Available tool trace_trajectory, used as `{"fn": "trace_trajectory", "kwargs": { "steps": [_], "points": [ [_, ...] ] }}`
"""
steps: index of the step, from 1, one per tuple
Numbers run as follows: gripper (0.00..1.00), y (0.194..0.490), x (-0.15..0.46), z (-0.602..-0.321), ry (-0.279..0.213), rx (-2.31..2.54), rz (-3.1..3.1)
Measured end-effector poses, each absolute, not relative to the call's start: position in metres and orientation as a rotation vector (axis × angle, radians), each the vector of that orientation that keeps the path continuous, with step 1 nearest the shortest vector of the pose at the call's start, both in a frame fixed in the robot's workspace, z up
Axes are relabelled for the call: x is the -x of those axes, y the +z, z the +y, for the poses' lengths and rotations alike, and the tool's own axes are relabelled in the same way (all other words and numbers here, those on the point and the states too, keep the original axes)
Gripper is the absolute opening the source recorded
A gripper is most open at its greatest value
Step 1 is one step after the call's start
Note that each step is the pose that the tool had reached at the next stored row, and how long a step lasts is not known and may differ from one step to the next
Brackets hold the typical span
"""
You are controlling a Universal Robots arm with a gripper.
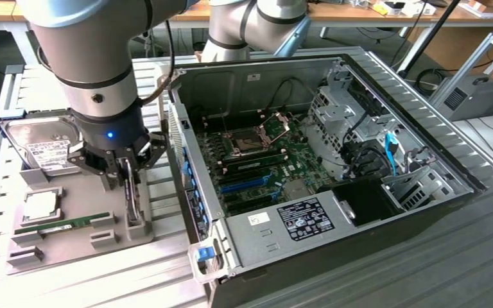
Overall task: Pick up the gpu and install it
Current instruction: 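Pick up the gpu and move the gpu toward the slot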
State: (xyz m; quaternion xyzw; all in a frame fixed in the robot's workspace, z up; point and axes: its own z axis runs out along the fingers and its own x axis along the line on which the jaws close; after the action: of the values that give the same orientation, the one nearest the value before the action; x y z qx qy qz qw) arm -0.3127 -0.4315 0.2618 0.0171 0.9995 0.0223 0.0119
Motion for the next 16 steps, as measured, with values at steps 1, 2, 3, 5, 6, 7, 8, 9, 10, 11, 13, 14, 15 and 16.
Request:
{"fn": "trace_trajectory", "kwargs": {
  "steps": [1, 2, 3, 5, 6, 7, 8, 9, 10, 11, 13, 14, 15, 16],
  "points": [
    [0.27, 0.2661, 0.3127, -0.4315, 0.070, -0.053, 3.117],
    [0.27, 0.2694, 0.3127, -0.4315, 0.069, -0.053, 3.117],
    [0.27, 0.2694, 0.3126, -0.4315, 0.070, -0.053, 3.116],
    [0.27, 0.2694, 0.3126, -0.4315, 0.070, -0.053, 3.116],
    [0.27, 0.2695, 0.3127, -0.4315, 0.070, -0.053, 3.116],
    [0.27, 0.2694, 0.3127, -0.4315, 0.070, -0.053, 3.116],
    [0.27, 0.2695, 0.3127, -0.4315, 0.070, -0.053, 3.116],
    [0.27, 0.2695, 0.3127, -0.4315, 0.070, -0.053, 3.117],
    [0.27, 0.2695, 0.3127, -0.4315, 0.070, -0.053, 3.117],
    [0.27, 0.2695, 0.3127, -0.4315, 0.070, -0.053, 3.117],
    [0.27, 0.2695, 0.3127, -0.4315, 0.069, -0.053, 3.117],
    [0.27, 0.2695, 0.3127, -0.4315, 0.069, -0.053, 3.117],
    [0.27, 0.2695, 0.3127, -0.4315, 0.069, -0.053, 3.117],
    [0.27, 0.2695, 0.3127, -0.4315, 0.069, -0.053, 3.117]
  ]
}}
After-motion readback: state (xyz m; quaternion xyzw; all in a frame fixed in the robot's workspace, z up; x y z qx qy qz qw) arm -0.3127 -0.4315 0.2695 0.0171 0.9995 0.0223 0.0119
